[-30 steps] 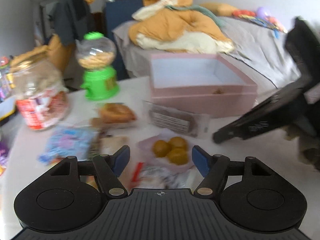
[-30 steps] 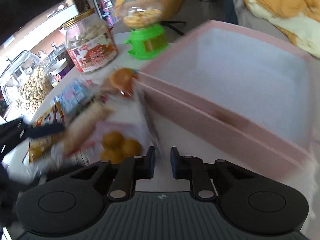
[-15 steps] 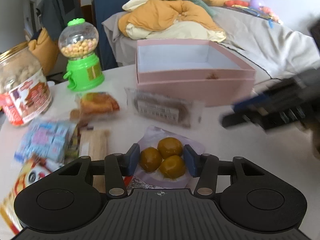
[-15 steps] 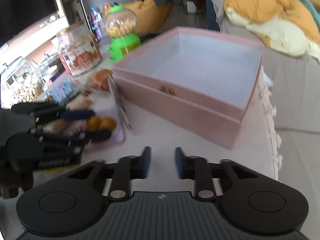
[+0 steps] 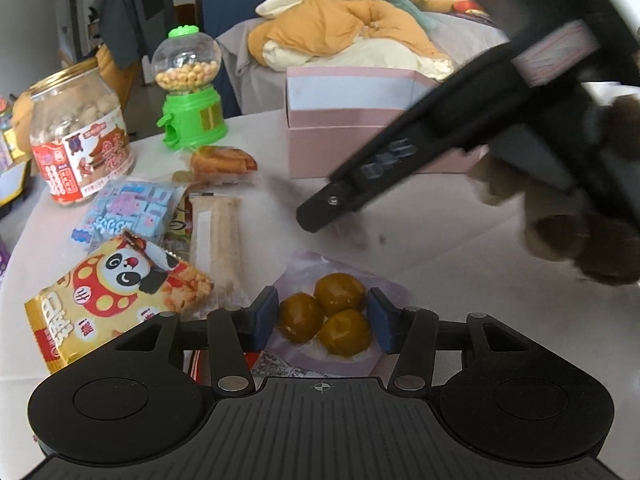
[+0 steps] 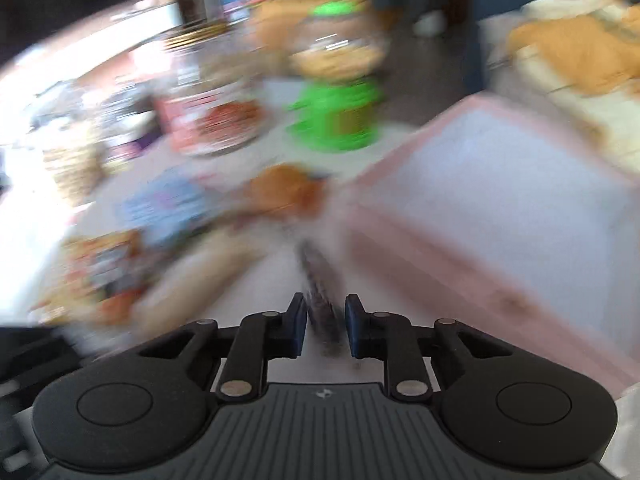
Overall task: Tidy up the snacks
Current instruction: 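Reach the right gripper to the brown cookie packet and grasp it, then carry the cookie packet with the right gripper into the pink box and release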
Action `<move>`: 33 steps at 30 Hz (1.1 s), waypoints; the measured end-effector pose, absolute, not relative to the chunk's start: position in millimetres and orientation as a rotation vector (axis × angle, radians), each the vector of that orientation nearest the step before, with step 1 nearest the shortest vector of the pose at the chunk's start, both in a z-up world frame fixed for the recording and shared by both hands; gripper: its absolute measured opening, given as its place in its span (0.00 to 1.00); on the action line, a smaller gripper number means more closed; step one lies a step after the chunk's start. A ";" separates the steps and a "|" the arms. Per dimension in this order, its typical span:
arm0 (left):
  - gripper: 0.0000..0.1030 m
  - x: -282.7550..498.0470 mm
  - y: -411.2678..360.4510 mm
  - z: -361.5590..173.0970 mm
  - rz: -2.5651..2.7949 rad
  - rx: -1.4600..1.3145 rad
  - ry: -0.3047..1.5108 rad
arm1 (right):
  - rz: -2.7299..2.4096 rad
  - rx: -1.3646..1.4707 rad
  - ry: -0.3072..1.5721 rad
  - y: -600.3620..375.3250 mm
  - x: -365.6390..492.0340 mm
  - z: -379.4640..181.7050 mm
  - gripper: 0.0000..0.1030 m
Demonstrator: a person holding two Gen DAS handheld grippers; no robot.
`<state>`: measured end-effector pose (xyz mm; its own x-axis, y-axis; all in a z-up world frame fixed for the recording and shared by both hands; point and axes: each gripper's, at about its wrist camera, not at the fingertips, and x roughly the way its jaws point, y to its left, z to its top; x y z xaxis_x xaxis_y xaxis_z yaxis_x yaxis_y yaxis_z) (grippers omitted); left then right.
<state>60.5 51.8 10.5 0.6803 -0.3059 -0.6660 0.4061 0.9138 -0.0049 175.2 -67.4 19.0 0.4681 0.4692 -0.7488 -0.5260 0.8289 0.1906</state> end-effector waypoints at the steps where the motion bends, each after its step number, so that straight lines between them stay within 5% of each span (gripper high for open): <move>1: 0.54 60.3 51.7 10.2 -0.403 0.146 0.719 | 0.640 -0.067 0.897 -69.6 168.5 23.2 0.24; 2: 0.55 60.1 51.5 10.0 -0.405 0.145 0.718 | 0.635 -0.077 0.880 -71.3 163.1 27.1 0.27; 4: 0.56 58.7 52.5 9.1 -0.414 0.138 0.713 | 0.578 -0.114 0.829 -73.6 155.5 32.4 0.56; 6: 0.56 56.3 54.6 8.7 -0.423 0.126 0.710 | 0.531 -0.127 0.798 -73.7 156.9 31.7 0.69; 12: 0.57 50.0 59.2 9.6 -0.420 0.110 0.723 | 0.504 -0.069 0.888 -54.6 181.4 7.4 0.66; 17: 0.57 49.1 58.3 10.2 -0.415 0.108 0.733 | 0.478 -0.208 0.883 -42.2 169.9 5.4 0.37; 33: 0.50 47.9 44.3 24.1 -0.386 0.137 0.649 | 0.379 -0.079 0.834 -172.2 89.7 44.3 0.35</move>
<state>47.9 44.3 24.1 0.7287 -0.3068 -0.6122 0.3915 0.9202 0.0048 89.7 -172.2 44.3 0.6090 0.2976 -0.7352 -0.3588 0.9300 0.0793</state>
